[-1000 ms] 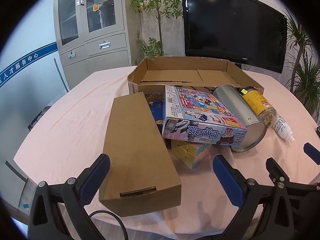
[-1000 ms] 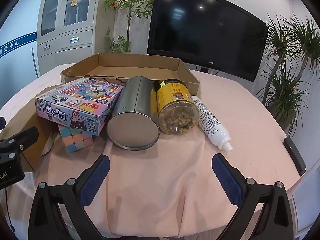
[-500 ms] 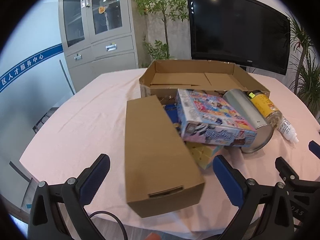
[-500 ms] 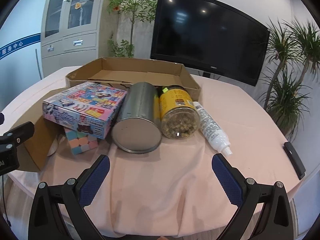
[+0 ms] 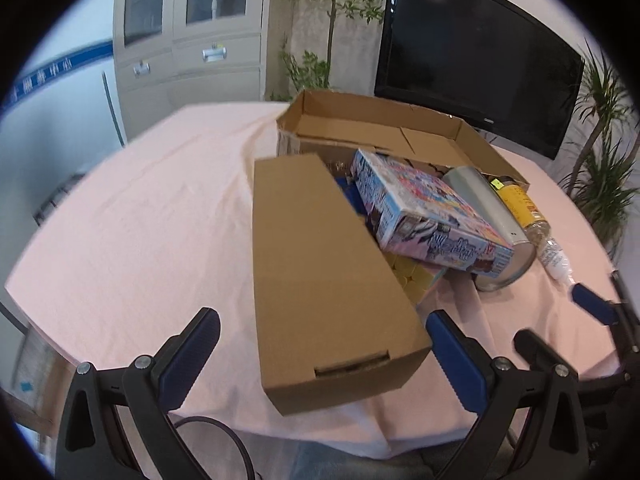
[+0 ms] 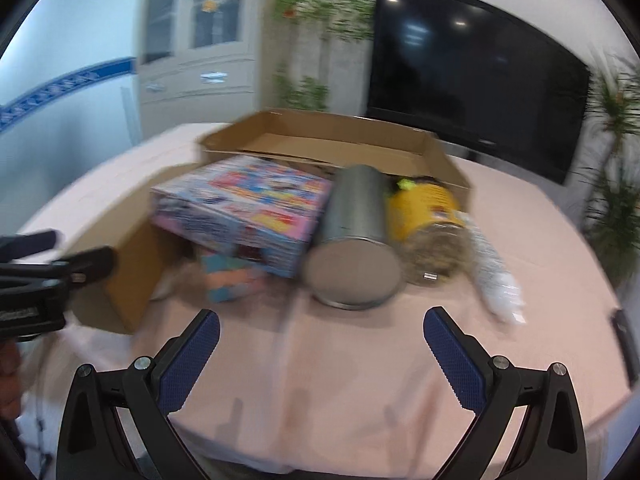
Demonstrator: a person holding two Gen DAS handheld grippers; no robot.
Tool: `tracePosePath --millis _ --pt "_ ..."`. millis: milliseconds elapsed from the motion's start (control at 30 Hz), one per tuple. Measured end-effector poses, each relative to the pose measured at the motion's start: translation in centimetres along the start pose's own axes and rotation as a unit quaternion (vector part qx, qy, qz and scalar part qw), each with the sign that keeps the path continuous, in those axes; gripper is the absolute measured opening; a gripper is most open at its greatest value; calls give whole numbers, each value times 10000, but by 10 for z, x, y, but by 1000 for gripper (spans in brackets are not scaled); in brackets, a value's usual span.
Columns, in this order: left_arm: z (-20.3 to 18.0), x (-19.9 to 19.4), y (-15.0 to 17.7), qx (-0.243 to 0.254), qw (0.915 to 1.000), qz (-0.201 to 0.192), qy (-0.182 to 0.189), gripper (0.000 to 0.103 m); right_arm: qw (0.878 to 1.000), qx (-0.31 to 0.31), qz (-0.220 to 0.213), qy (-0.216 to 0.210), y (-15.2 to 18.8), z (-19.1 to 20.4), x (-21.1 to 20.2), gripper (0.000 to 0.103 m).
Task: Organize rigid objects
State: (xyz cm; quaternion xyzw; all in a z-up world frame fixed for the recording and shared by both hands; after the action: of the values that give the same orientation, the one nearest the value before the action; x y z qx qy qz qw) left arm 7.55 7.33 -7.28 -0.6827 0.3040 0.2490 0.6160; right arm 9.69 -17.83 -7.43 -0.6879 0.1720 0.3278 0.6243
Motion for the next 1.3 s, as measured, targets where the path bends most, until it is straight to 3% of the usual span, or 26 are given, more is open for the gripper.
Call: tracePosePath --millis 100,167,267,400,500,567,633,733,767,833,933,1067,1133,1300 --pt "12 7 8 -331 9980 277 468 102 9958 -302 -95 -864 1 31 -3 100" --pt "21 10 12 -669 9933 406 845 101 9915 -603 -157 -1139 3 53 -6 98" --pt "33 14 12 -1062 9834 526 1370 96 9835 -1331 -195 -1210 2 96 4 91" --pt "53 13 6 -1406 9726 474 1790 89 9772 -1615 -196 -1362 -9 138 11 86" --pt "75 9 0 -1546 9720 257 1754 80 9737 -1621 32 -1604 -14 158 26 85" --pt "87 12 2 -1500 9778 223 1448 77 9720 -1446 317 -1827 -13 161 36 85" --pt "92 16 4 -1338 9832 289 1209 65 9671 -1075 714 -2191 -9 162 54 84" --pt "107 16 5 -1417 9821 252 1212 58 9547 -599 1197 -2659 -4 173 75 78" --pt "114 13 3 -1455 9819 243 1190 50 9519 -563 1240 -2745 -4 180 78 78" --pt "132 11 3 -1671 9798 248 1069 43 9500 -636 1202 -2811 -5 192 76 75" --pt "154 12 4 -1880 9751 289 1141 42 9430 -803 1159 -3015 -8 215 74 69" --pt "175 8 1 -1752 9820 328 623 39 9358 -1148 1077 -3154 -19 245 92 45" --pt "171 -3 -4 -1610 9839 195 746 41 9335 -1256 1005 -3205 -22 253 92 22" --pt "159 -23 -21 -1177 9898 -66 803 43 9236 -1721 469 -3394 -27 278 87 12"
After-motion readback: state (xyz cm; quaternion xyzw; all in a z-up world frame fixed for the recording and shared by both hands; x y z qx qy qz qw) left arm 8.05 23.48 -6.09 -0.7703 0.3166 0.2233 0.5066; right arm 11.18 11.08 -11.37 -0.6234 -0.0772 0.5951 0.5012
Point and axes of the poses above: each gripper's, at about its wrist camera, not at the fingertips, and x roughly the way its jaws point, z to its left, y to its underside, the point moved 6 cm from there along x, roughly the way its jaws point
